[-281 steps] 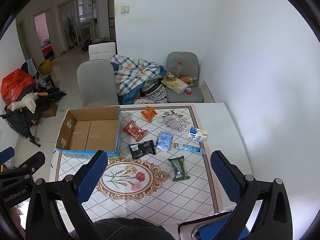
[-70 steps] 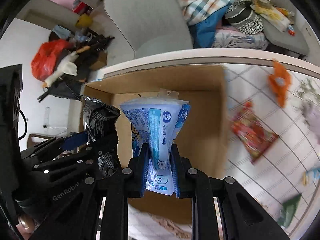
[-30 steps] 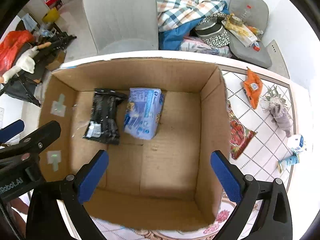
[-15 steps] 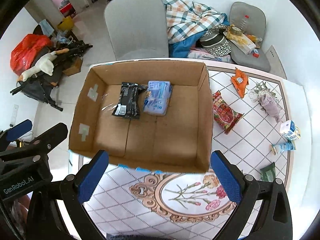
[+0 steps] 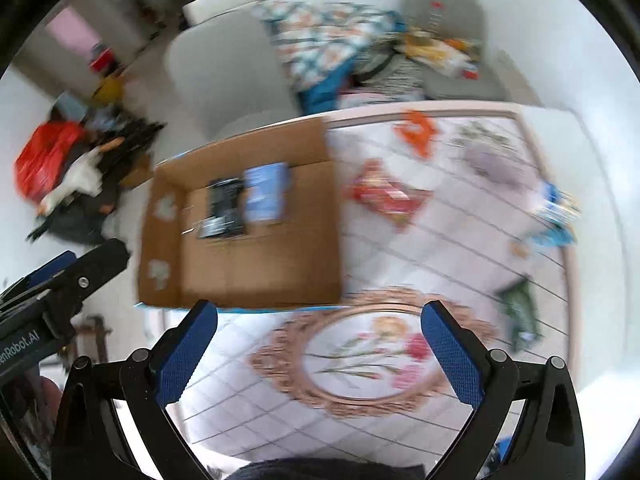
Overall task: Organize soft objects
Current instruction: 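Withdraw both tools from the box and move toward the red and green bags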
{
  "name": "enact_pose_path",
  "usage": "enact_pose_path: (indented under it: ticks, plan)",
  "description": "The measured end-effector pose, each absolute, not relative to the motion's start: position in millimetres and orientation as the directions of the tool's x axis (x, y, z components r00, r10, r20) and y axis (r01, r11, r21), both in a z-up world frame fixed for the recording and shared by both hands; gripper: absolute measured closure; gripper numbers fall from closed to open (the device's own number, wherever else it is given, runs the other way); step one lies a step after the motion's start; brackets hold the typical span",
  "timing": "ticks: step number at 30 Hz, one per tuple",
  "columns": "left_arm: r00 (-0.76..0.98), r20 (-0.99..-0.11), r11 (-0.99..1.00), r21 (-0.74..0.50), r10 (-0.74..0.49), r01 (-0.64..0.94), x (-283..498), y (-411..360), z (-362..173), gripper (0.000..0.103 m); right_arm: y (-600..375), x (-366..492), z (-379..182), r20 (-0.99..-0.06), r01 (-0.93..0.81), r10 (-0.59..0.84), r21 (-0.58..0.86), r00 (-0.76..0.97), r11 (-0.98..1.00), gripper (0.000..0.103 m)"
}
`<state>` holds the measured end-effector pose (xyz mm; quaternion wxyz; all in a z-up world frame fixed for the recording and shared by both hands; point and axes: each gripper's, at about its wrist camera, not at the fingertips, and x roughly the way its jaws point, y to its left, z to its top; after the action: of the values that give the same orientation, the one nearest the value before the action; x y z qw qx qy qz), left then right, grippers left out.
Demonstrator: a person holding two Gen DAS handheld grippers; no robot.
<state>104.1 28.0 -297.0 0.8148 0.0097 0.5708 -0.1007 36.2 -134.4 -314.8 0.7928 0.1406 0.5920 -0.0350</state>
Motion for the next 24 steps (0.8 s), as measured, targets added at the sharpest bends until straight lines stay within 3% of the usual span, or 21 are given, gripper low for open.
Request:
enact_pose_path:
  ticks: [6, 13, 24]
  plan:
    - [0.235, -0.952, 0.964, -0.145, -0.197, 0.223, 133.7, -69.7, -336.0, 0.001, -255.3, 37.9, -327.8, -0.973, 0.355, -0.024, 0.061, 0.230, 0.933, 0.000]
    - [-0.007, -0.992, 0.980, -0.127, -0.128, 0.151, 187.7, -145.5, -432.0, 0.002, -356.6, 34.3, -402.8, -0.994, 0.434, 0.038, 0.078, 0.100, 0.898, 0.000]
    - [-0.205, -0.965, 0.986, 0.166, 0.161, -0.005, 247.3, -166.4, -551.9, 0.002, -388.3, 22.7, -530.6, -0.984, 0.385, 0.153, 0.105, -0.095, 0.917, 0.000]
